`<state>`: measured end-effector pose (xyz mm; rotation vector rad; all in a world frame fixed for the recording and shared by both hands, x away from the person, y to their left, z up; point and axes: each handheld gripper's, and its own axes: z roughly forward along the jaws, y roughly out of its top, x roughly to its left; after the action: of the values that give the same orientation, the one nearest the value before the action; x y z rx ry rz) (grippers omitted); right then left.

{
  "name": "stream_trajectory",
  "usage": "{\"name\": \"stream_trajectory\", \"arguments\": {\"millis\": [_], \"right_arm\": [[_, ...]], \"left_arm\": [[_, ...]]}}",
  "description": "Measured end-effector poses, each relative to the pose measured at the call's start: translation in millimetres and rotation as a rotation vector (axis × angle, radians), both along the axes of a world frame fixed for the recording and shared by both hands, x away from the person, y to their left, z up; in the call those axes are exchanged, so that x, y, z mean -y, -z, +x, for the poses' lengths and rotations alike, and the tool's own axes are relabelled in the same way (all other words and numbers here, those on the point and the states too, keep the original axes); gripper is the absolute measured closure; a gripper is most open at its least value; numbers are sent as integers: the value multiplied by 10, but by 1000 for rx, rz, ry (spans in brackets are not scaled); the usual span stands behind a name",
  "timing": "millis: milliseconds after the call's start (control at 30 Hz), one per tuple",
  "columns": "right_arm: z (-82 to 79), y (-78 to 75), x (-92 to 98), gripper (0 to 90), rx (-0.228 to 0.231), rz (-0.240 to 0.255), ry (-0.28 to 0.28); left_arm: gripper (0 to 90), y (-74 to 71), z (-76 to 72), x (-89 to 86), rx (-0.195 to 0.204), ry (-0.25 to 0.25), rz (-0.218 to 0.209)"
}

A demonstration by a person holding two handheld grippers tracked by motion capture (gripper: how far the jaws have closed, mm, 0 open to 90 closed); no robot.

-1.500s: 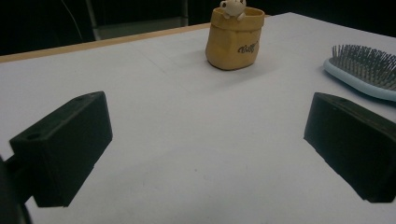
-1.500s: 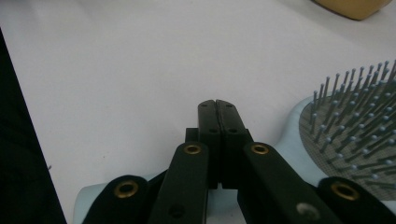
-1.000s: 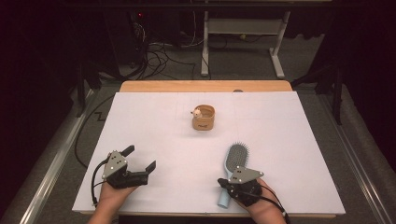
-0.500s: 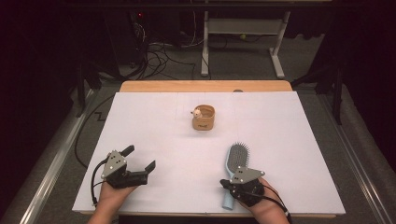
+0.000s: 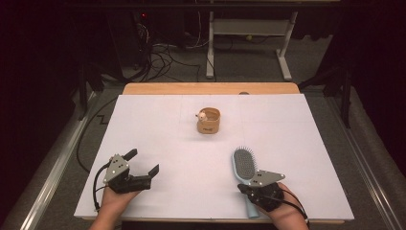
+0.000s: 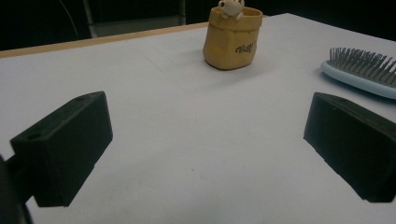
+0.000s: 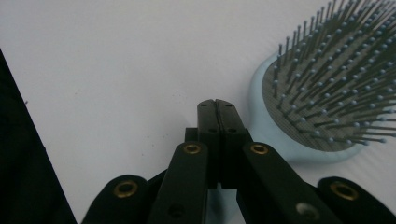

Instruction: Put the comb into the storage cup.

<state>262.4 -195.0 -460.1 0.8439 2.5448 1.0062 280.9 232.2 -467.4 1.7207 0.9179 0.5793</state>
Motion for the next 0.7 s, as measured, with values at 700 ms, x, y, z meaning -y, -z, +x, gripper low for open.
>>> {"name": "stream_trajectory", "arguments": {"millis": [700], "right_arm": [[57, -71, 274, 900, 18, -73, 74]], "left_arm": [[18, 0, 4, -7, -3, -1, -2]]}}
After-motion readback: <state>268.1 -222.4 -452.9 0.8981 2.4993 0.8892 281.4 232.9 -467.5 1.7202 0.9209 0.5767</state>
